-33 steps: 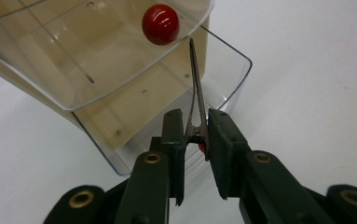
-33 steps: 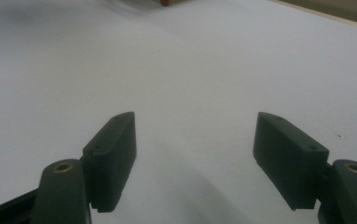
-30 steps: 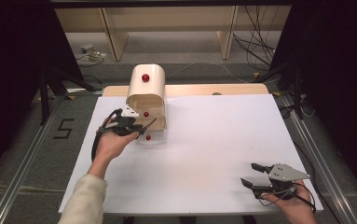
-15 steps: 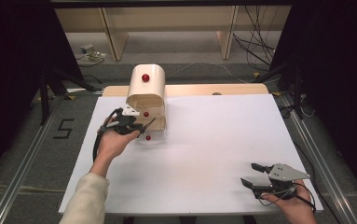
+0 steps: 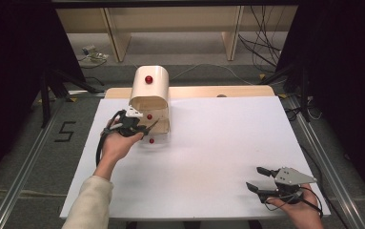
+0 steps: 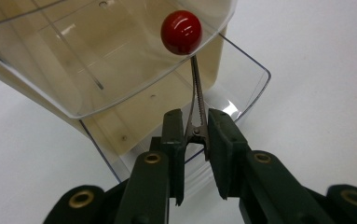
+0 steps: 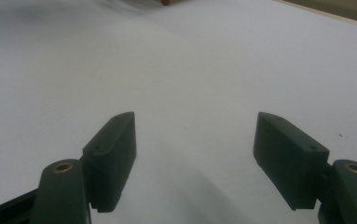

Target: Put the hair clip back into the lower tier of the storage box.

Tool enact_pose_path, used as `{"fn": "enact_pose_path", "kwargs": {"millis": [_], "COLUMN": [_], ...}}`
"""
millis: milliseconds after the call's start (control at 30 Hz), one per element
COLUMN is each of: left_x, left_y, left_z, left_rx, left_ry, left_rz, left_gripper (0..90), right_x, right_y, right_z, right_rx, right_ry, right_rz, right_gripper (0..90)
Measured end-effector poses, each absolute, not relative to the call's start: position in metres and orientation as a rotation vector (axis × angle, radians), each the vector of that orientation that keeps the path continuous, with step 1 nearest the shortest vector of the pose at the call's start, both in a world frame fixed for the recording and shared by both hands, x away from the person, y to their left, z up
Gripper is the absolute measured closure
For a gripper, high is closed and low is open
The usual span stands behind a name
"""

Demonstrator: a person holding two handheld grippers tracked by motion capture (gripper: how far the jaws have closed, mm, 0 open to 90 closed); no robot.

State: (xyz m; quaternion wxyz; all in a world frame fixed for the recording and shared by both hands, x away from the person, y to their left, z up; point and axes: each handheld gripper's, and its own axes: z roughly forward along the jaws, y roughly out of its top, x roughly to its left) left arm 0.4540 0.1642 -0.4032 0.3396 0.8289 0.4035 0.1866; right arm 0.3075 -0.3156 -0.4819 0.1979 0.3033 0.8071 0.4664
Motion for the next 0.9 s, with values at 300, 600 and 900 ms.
{"fn": "enact_pose_path", "kwargs": {"millis": [300,600,900], "left_x": [0.4568,0.4597,0.4619], "left_y": [0.1626,0.1600,0.1602], "left_z": [-0.4054,-0.4083,-0.4113], "left_rx": [2.147,2.146,2.136], "left_ry": [1.067,1.075,1.092], "left_rz": [0.490,0.494,0.505], "left_gripper": [76.6,76.6,76.5], "right_x": [0.3074,0.3074,0.3075], "right_y": [-0.3156,-0.3158,-0.3156], "right_z": [-0.4821,-0.4820,-0.4821], "right_rx": [0.853,0.852,0.848], "right_ry": [2.262,2.260,2.261], "right_rz": [1.303,1.304,1.306], "right_gripper": [30.8,30.7,30.7]}}
